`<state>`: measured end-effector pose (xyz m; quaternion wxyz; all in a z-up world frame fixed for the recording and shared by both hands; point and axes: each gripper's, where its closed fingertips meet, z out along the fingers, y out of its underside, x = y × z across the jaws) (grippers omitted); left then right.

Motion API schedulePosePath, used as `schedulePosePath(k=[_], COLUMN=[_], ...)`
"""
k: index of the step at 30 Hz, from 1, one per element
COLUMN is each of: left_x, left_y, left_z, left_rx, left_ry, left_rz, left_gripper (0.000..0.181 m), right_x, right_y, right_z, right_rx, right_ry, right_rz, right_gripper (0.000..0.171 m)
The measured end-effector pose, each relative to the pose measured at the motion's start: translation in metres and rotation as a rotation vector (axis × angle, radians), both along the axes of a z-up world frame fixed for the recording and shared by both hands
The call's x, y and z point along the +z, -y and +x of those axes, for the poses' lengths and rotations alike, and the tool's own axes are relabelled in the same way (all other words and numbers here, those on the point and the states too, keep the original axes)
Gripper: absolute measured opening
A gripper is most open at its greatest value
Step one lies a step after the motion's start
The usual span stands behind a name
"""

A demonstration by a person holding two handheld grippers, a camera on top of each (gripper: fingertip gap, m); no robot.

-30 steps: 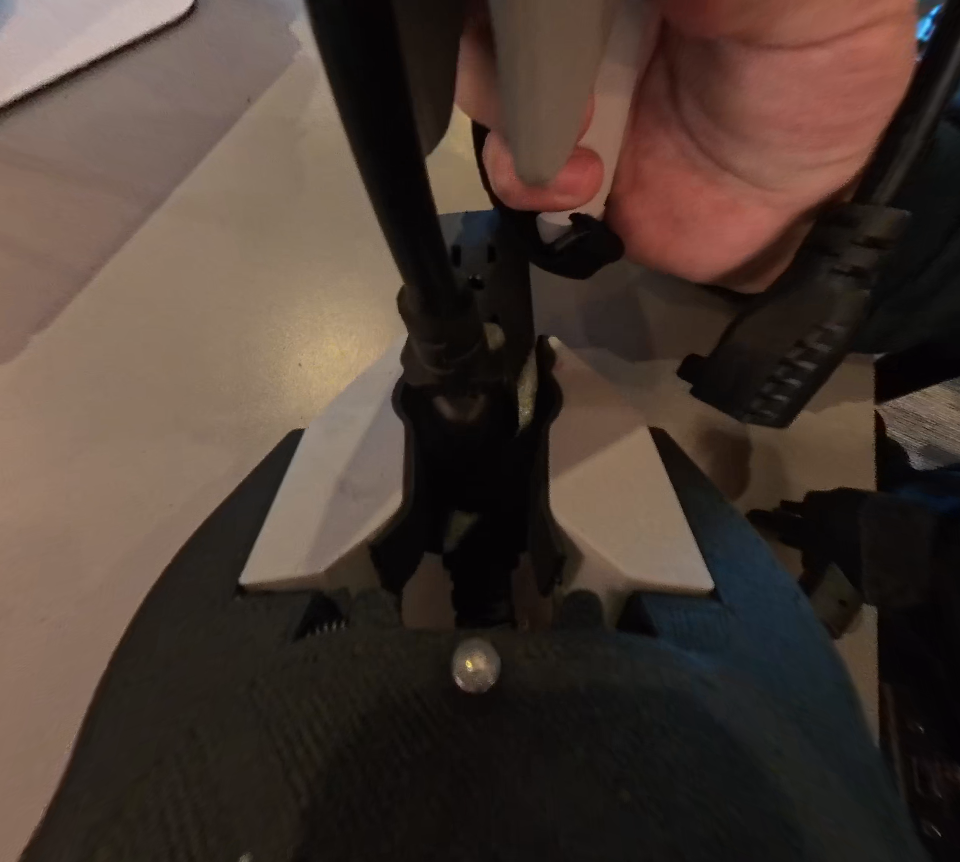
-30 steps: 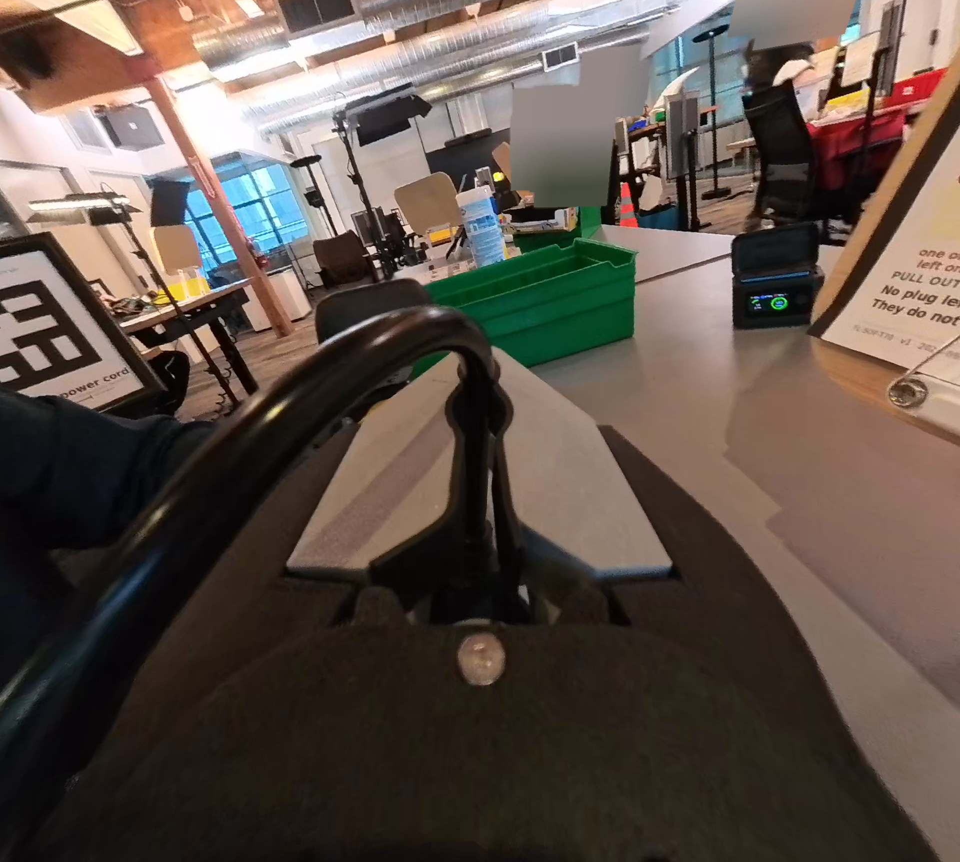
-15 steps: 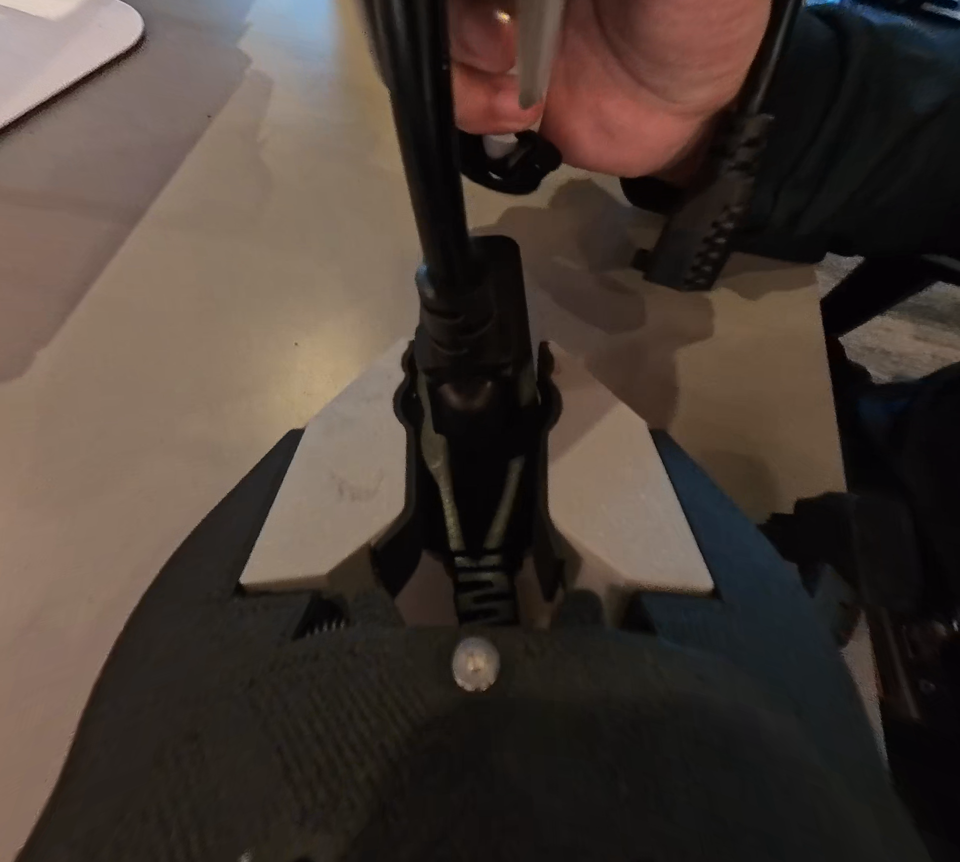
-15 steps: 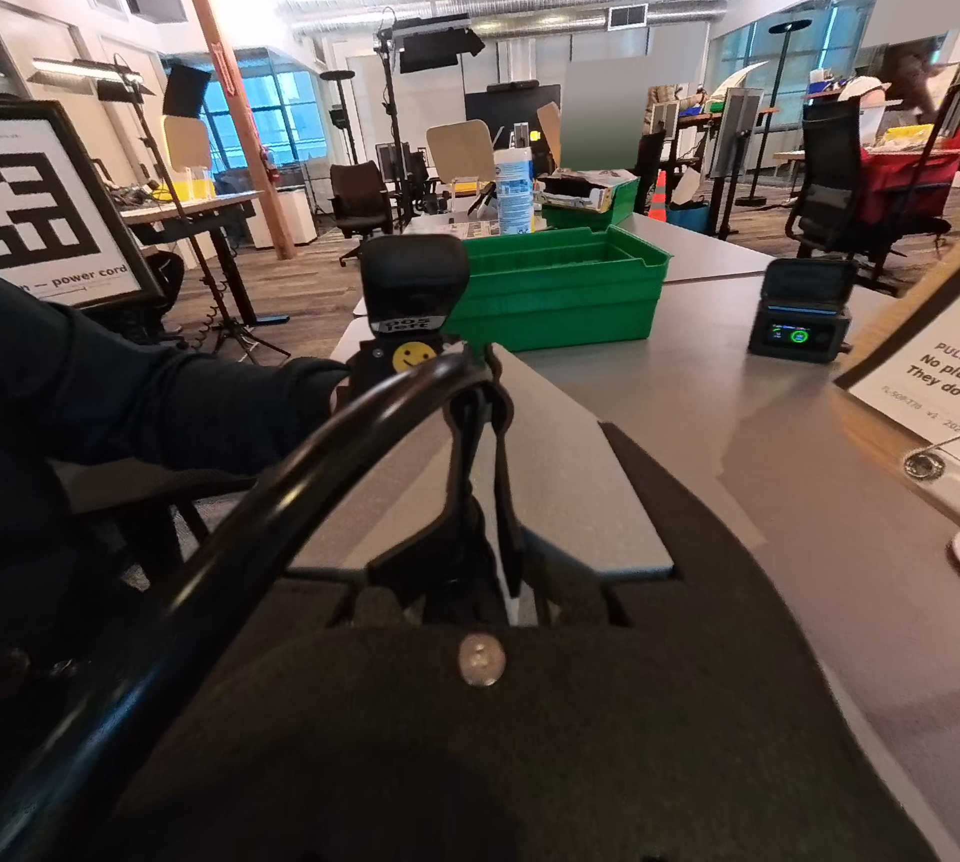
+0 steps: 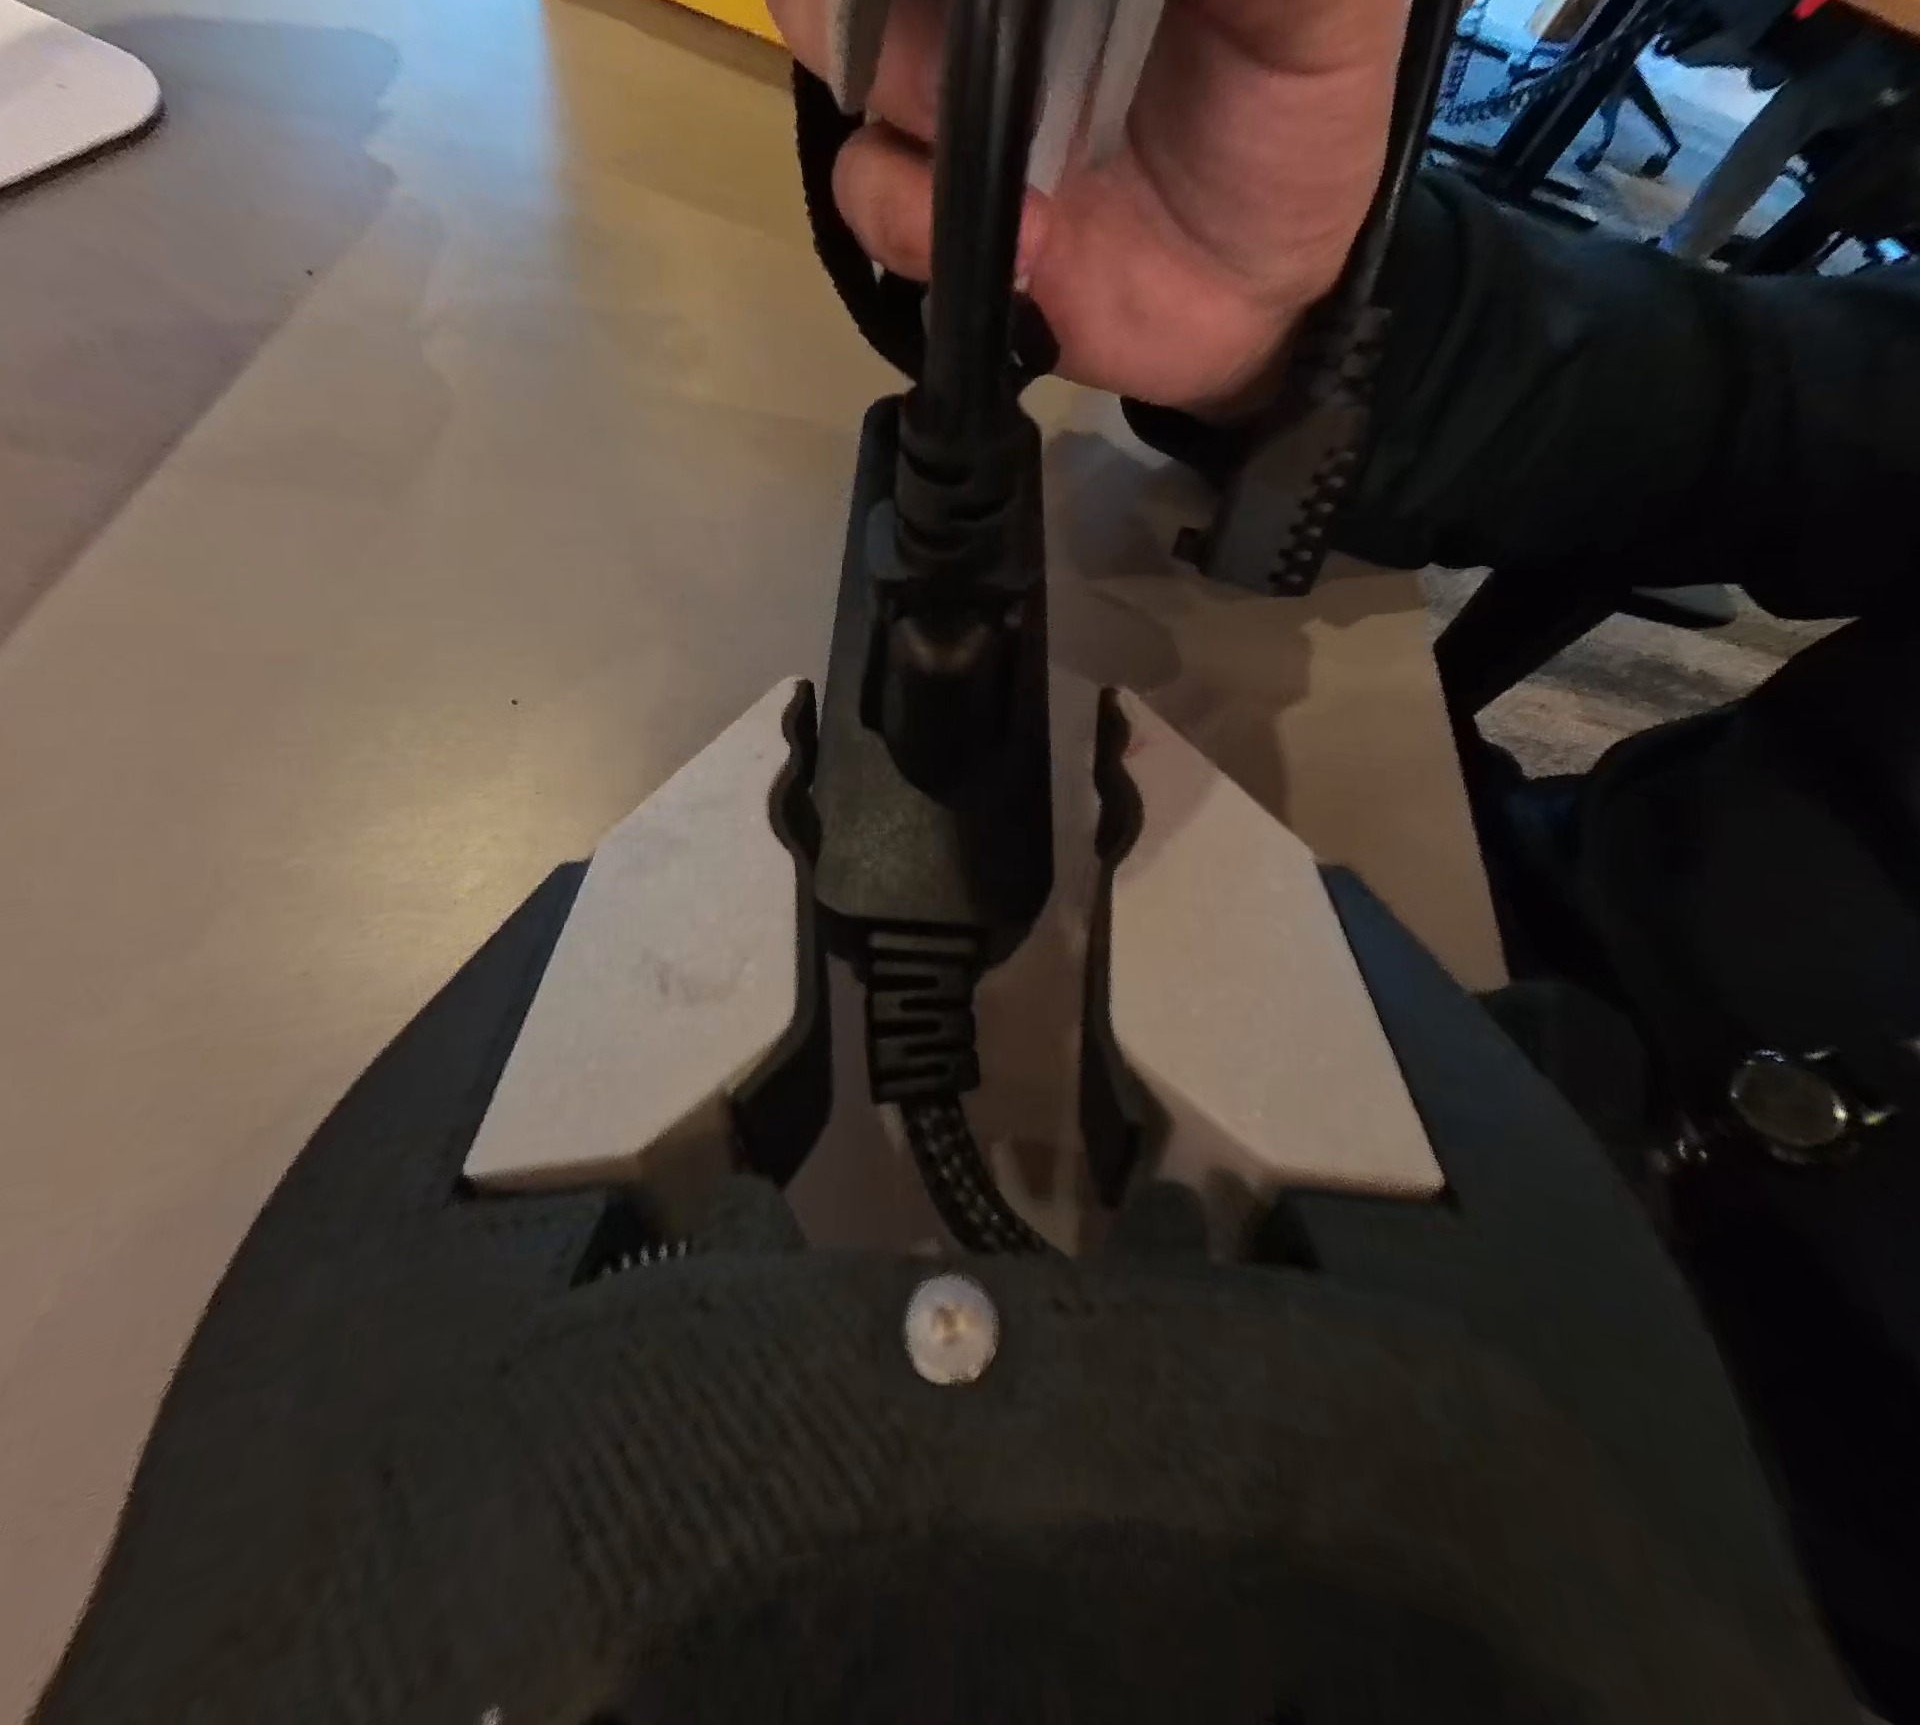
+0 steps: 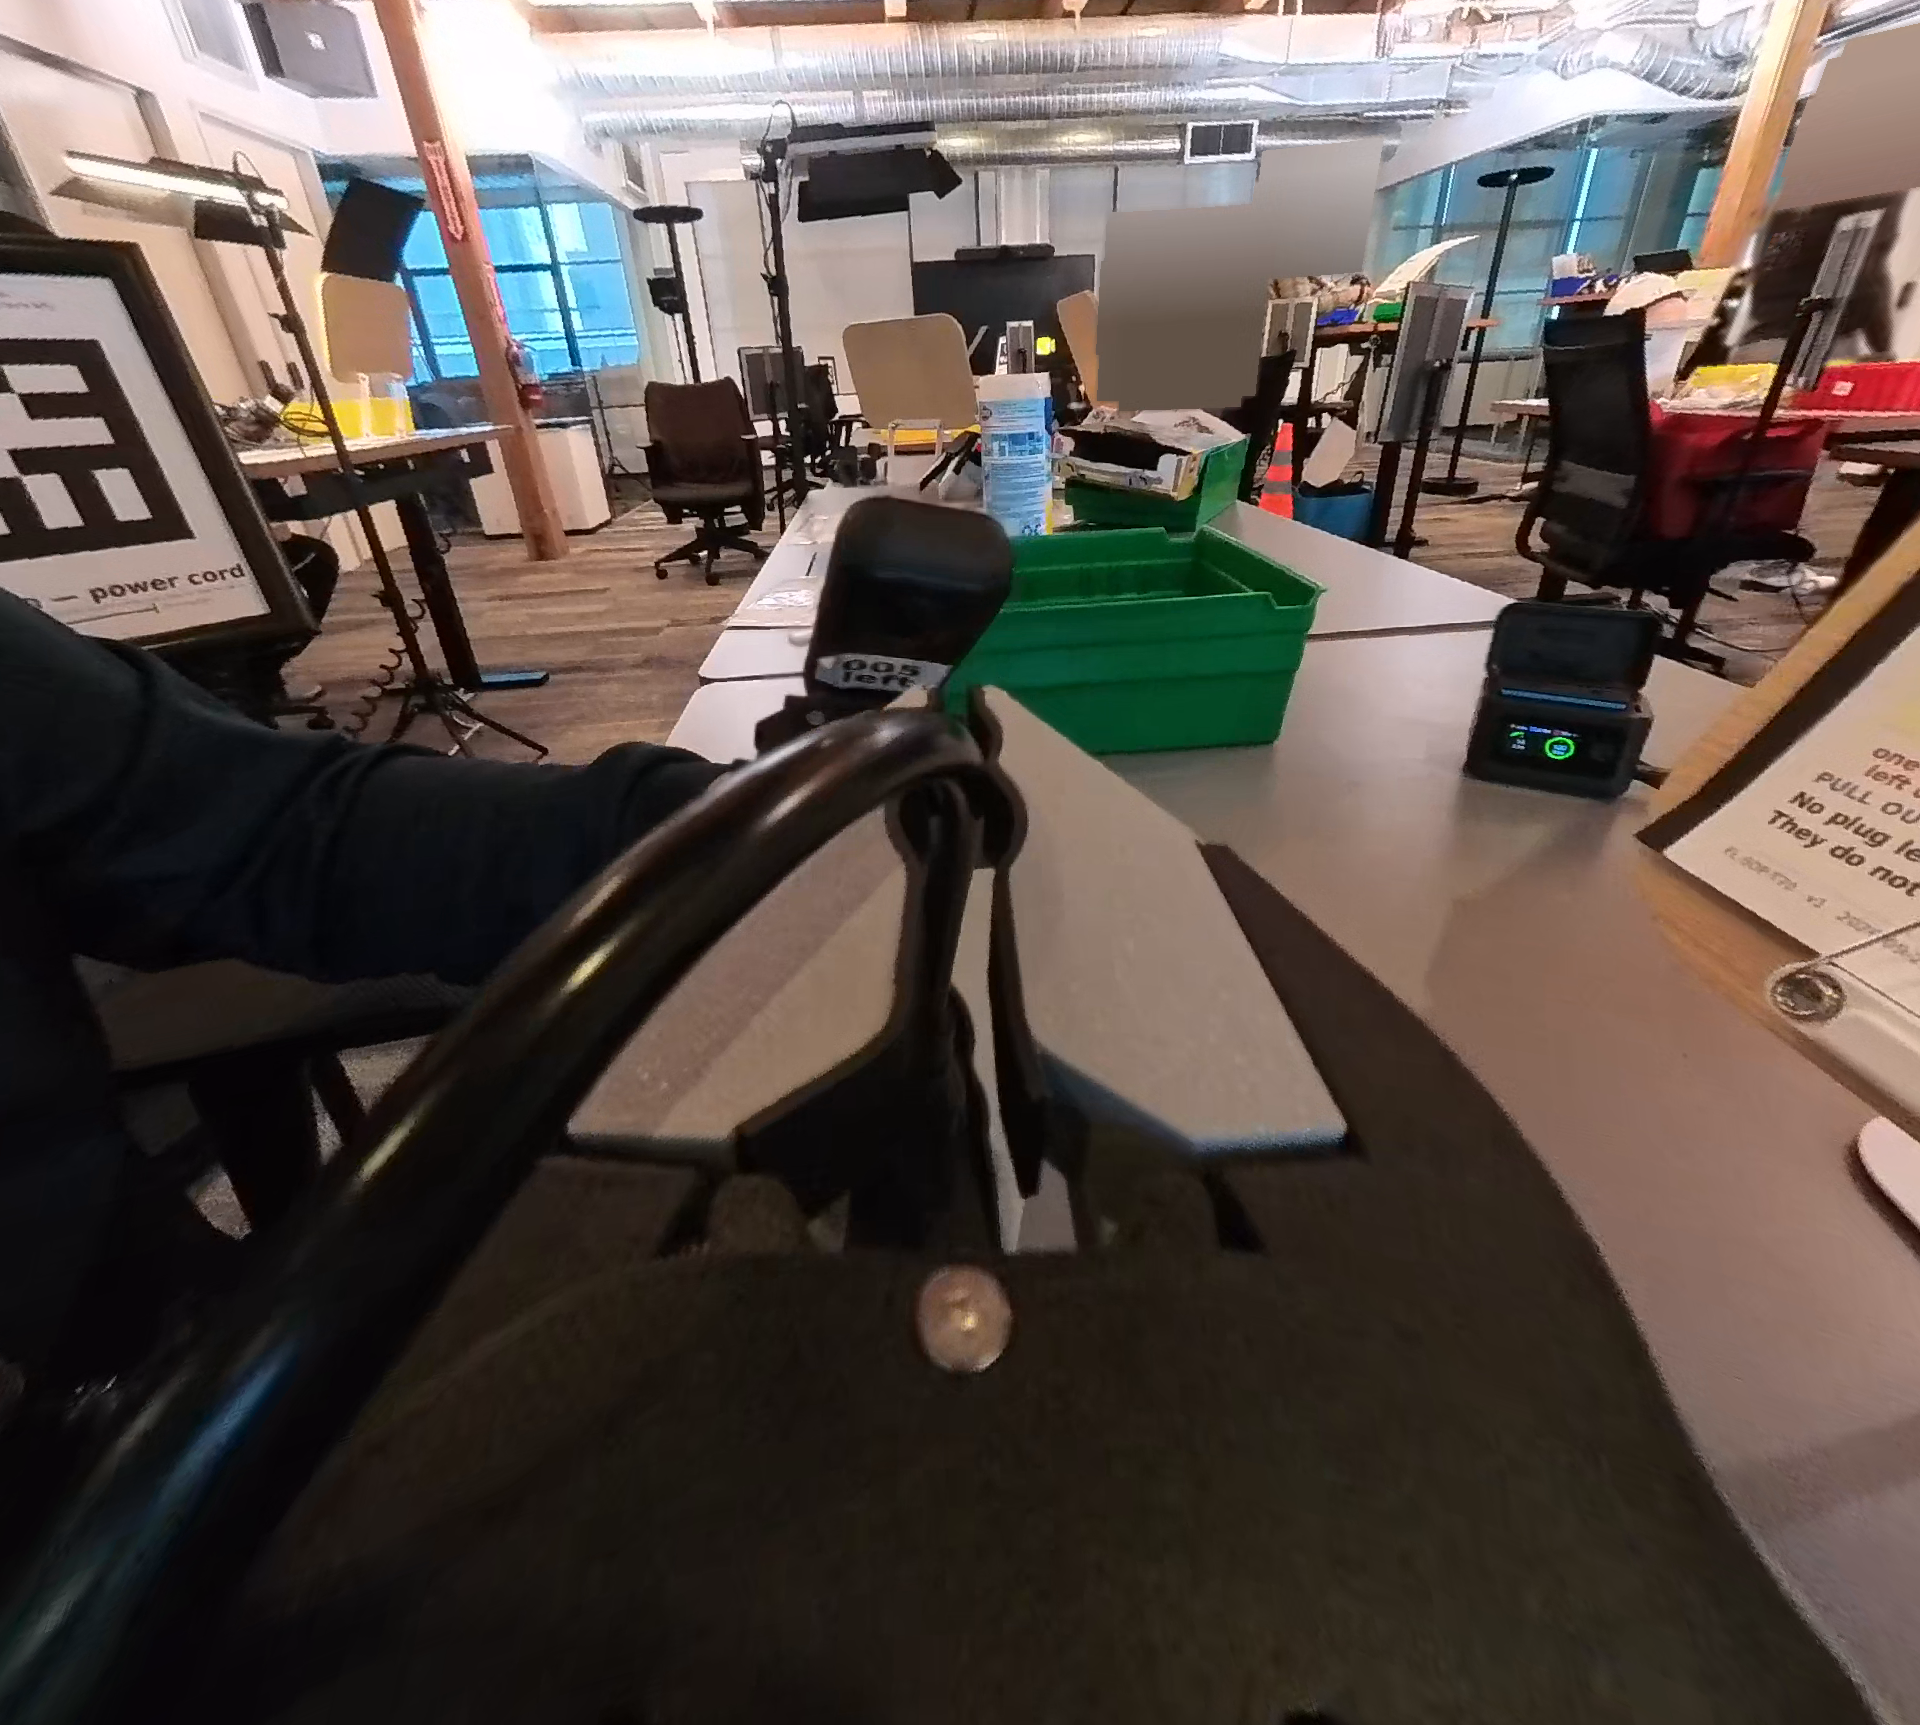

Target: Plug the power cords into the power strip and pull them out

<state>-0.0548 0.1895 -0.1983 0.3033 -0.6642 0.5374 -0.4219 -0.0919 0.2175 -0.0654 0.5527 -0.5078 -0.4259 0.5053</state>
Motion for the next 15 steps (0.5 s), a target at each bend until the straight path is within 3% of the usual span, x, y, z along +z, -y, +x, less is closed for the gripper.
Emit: schedulePosePath(k=[15], left_x=[-0.0083], left_y=[-0.0031], left_z=[-0.0001], left_rx=[0.010], left_ry=[-0.049], left_rz=[0.037], left_gripper=[0.042], right_x=[0.0019], right_y=[-0.0018], right_z=[0.0023], right_rx=[0.013], right_ry=[-0.040], right_rz=[-0.020], right_gripper=[0.000])
